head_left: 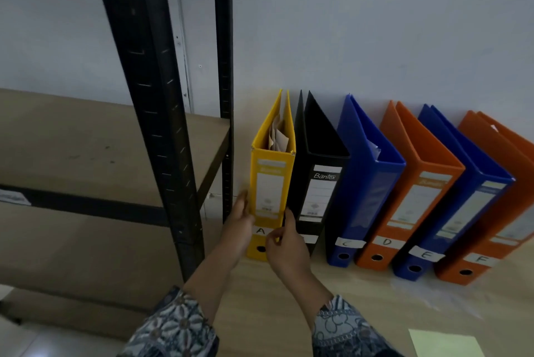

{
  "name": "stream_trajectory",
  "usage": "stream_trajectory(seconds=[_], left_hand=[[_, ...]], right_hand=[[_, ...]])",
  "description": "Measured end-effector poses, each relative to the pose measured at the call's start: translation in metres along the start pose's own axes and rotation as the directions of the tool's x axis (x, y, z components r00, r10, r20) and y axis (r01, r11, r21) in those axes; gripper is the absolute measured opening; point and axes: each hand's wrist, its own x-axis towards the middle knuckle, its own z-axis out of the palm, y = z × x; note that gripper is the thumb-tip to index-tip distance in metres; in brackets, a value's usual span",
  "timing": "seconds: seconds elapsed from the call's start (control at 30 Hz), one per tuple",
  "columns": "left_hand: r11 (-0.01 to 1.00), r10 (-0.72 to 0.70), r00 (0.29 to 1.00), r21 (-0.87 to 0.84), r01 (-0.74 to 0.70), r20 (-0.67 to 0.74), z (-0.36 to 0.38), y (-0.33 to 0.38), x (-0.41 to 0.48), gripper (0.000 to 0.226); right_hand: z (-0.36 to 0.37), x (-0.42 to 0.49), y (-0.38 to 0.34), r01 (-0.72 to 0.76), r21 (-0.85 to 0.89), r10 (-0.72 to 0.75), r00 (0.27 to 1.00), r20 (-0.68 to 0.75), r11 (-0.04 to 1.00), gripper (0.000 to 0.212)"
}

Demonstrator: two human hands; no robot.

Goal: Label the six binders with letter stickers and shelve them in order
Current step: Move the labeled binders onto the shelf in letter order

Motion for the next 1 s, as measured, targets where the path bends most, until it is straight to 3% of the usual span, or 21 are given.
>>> stream_trajectory(seconds=[0.17, 0.33, 0.53, 0.63, 0.73, 0.8, 0.9, 1.0], left_hand=[[1.000, 0.021, 0.998, 0.006, -0.021, 0.055, -0.008, 0.000, -0.002, 0.061], [1.000, -0.022, 1.000, -0.010, 0.021, -0.010, -0.023, -0.005, -0.016, 0.055], [0.998, 0.056, 0.994, 0.046, -0.052, -0.090, -0.028, -0.007, -0.065, 0.045], [0.993, 0.111, 0.990, 0.042, -0.107, -0.089, -0.031, -0.010, -0.084, 0.040], [0.996, 0.074, 0.995, -0.044, -0.076, -0.060, -0.040, -0.014, -0.089, 0.036], [0.995, 0.030, 0.999, -0.090, -0.032, -0.022, -0.050, -0.020, -0.088, 0.033], [0.998, 0.012, 0.997, -0.055, -0.008, 0.073, -0.068, -0.032, -0.086, 0.056], [1.000, 0.006, 0.980, -0.009, -0.004, 0.200, -0.079, -0.029, -0.092, 0.048]], right_hand=[[0.002, -0.002, -0.003, -0.007, 0.047, 0.008, 1.000, -0.008, 0.999, 0.069], [0.005, -0.019, -0.002, 0.006, 0.125, 0.002, 0.998, -0.067, 0.992, 0.058], [0.013, -0.039, 0.009, 0.085, 0.195, -0.049, 0.982, -0.183, 0.977, 0.044], [0.015, -0.052, 0.007, 0.048, 0.326, 0.000, 0.989, -0.147, 0.944, 0.037], [0.013, -0.066, 0.005, 0.016, 0.465, 0.035, 0.994, -0.099, 0.885, 0.036], [0.011, -0.077, 0.003, -0.007, 0.506, 0.044, 0.997, -0.060, 0.863, 0.044], [0.010, -0.087, 0.003, -0.080, 0.501, 0.079, 0.997, 0.022, 0.862, 0.079], [0.013, -0.093, 0.003, -0.135, 0.458, 0.103, 0.990, 0.094, 0.878, 0.096]])
